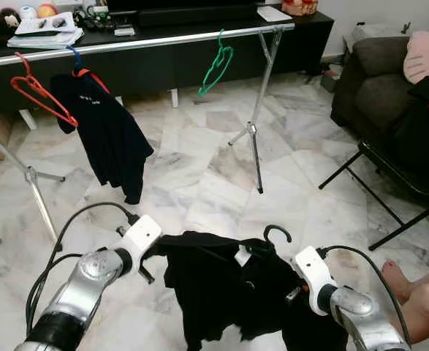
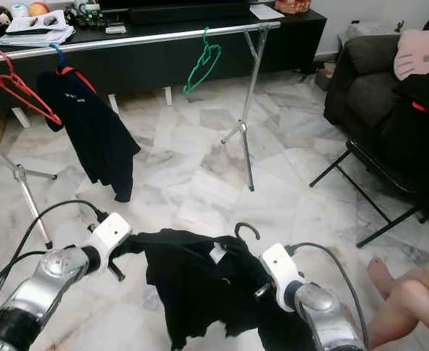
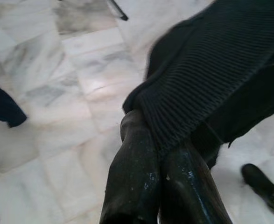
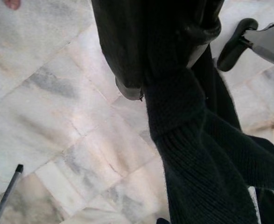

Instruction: Hang hanger

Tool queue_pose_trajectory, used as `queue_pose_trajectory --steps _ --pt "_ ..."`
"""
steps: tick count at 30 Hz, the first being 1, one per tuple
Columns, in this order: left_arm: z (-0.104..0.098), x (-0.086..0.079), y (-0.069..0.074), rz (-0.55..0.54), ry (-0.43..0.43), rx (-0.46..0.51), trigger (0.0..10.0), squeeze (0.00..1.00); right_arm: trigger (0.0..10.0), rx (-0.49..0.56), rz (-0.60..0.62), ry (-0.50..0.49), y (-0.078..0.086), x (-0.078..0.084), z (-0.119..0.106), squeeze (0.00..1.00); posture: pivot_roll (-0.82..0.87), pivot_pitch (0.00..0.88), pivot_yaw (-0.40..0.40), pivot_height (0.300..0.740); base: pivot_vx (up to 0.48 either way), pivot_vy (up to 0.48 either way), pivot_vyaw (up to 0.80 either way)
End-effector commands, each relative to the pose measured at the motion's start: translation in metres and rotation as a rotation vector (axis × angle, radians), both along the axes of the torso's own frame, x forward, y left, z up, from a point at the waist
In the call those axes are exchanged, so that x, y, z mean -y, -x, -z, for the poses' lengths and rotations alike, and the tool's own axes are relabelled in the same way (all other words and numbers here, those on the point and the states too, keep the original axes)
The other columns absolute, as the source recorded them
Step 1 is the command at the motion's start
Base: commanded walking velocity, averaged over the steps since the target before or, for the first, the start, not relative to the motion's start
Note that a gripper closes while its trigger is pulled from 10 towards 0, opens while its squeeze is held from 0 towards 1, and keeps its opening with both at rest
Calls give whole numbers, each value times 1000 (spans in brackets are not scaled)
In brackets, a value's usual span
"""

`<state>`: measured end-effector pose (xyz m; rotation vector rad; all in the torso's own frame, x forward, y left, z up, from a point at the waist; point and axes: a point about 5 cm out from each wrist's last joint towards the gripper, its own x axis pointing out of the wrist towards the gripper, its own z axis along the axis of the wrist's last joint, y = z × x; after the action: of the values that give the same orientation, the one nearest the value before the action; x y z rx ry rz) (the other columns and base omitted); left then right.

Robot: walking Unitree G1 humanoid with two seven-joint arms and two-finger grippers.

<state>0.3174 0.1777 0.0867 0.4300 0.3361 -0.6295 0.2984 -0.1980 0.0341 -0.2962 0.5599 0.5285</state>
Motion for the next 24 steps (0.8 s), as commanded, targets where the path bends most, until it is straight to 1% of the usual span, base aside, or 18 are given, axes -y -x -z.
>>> queue_pose_trajectory --steps 1,2,3,4,7,8,9,11,12,15,16,17,21,22,24 --pt "-2 -2 6 45 12 -25 10000 0 0 16 87 14 -2 11 -1 0 -43 155 -10 740 0 0 0" --pt "-2 -2 6 45 12 -25 10000 0 0 16 87 14 -2 11 -1 0 -43 155 -10 740 0 0 0" --pt "-7 4 12 123 48 -38 10000 0 0 2 90 4 -2 6 3 0 -42 155 -10 740 0 0 0" --pt "-9 7 14 150 59 -41 10000 0 0 -7 85 -1 -1 4 4 0 -42 155 -10 740 0 0 0" --pt "-22 15 12 169 128 1 10000 0 0 -64 40 -15 3 -5 12 0 -41 155 -11 740 0 0 0" --pt "-22 15 12 169 128 1 10000 0 0 -64 40 -15 3 -5 12 0 -41 155 -11 740 0 0 0" --pt "-31 20 12 189 179 23 10000 0 0 -78 38 -8 4 -8 16 0 -41 155 -12 740 0 0 0" --pt "-37 23 13 213 208 30 10000 0 0 -84 56 -5 4 -9 17 0 -40 156 -11 740 0 0 0" --pt "-42 26 15 242 235 36 10000 0 0 -94 65 -2 4 -10 19 0 -41 155 -12 740 0 0 0" --pt "-48 28 16 260 254 55 10000 0 0 -118 68 -6 5 -12 22 0 -39 157 -12 740 0 0 0" --pt "-54 29 16 260 277 66 10000 0 0 -149 41 -6 7 -17 25 0 -36 156 -12 740 0 0 0" --pt "-56 29 16 260 282 66 10000 0 0 -156 28 -4 8 -18 27 0 -36 156 -12 740 0 0 0" --pt "-56 33 20 301 285 46 10000 0 0 -138 60 15 5 -19 27 0 -38 155 -11 740 0 0 0" --pt "-57 34 21 307 292 44 10000 0 0 -125 77 48 4 -19 27 0 -37 155 -11 740 0 0 0" --pt "-57 34 22 307 291 43 10000 0 0 -109 88 69 2 -18 26 0 -36 156 -11 740 0 0 0"
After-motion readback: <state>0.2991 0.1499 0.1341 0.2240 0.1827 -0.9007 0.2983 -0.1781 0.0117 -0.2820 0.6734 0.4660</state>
